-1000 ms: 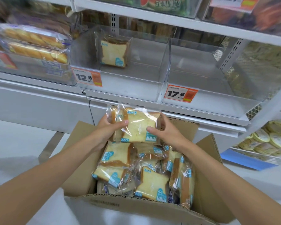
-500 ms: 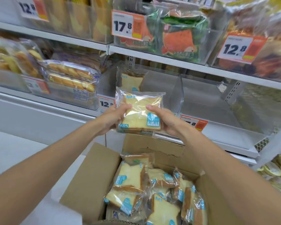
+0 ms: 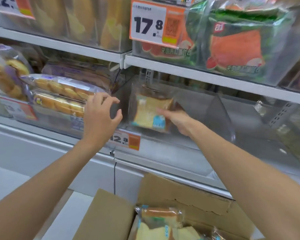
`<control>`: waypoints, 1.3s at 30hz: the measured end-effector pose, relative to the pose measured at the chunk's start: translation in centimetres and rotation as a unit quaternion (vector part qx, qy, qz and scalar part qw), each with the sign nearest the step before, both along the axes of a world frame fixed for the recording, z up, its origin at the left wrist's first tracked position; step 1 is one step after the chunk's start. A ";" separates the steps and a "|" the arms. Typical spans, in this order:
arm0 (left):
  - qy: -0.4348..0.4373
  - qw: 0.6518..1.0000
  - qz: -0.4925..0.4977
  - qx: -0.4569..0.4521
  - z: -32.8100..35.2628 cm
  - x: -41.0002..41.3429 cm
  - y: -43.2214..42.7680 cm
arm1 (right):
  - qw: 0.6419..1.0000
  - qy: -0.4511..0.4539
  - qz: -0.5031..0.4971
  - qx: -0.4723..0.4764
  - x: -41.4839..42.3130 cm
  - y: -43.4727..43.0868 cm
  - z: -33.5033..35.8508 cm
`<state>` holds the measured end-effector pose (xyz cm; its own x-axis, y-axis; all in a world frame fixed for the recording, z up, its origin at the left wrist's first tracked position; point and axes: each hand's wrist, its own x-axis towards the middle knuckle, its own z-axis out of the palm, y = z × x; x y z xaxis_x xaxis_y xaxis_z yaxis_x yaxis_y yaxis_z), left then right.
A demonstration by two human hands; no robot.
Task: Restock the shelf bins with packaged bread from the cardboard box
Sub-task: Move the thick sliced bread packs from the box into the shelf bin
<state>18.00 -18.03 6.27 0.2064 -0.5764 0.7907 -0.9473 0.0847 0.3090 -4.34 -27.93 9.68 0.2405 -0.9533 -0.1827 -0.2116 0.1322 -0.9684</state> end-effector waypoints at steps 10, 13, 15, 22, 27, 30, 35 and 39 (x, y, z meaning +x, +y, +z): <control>0.058 0.997 -0.029 -0.046 -0.7 -0.2 -0.2 | 0.992 0.089 0.074 -0.043 2.5 -0.4 -1.5; 0.062 0.996 -0.039 -0.046 -0.5 -0.3 0.1 | 0.965 0.179 0.006 -0.190 1.6 0.0 -1.0; 0.067 0.996 -0.041 -0.048 -0.5 -0.4 0.2 | 0.887 0.325 0.059 -0.324 1.6 -0.7 -1.1; 0.073 0.995 -0.042 -0.050 -0.6 -0.4 0.3 | 0.741 0.502 0.098 -0.436 3.6 -3.3 -2.2; 0.075 0.994 -0.039 -0.063 -0.7 -0.6 0.2 | 0.719 0.536 0.100 -0.430 3.9 -3.6 -2.7; 0.074 0.995 -0.038 -0.059 -0.8 -0.7 0.2 | 0.729 0.541 0.100 -0.407 3.6 -3.3 -2.3; 0.048 0.998 -0.022 -0.023 -0.3 -0.7 0.6 | 0.747 0.536 0.098 -0.382 4.0 -1.5 -0.6; 0.034 0.999 -0.002 -0.001 0.2 -2.5 2.3 | 0.778 0.447 0.072 -0.435 1.2 2.5 2.4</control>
<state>15.54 -15.78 6.49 0.2565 -0.5751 0.7768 -0.9239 0.0901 0.3718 -3.10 -25.45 12.11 0.5042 -0.7843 0.3614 -0.8043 -0.5789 -0.1343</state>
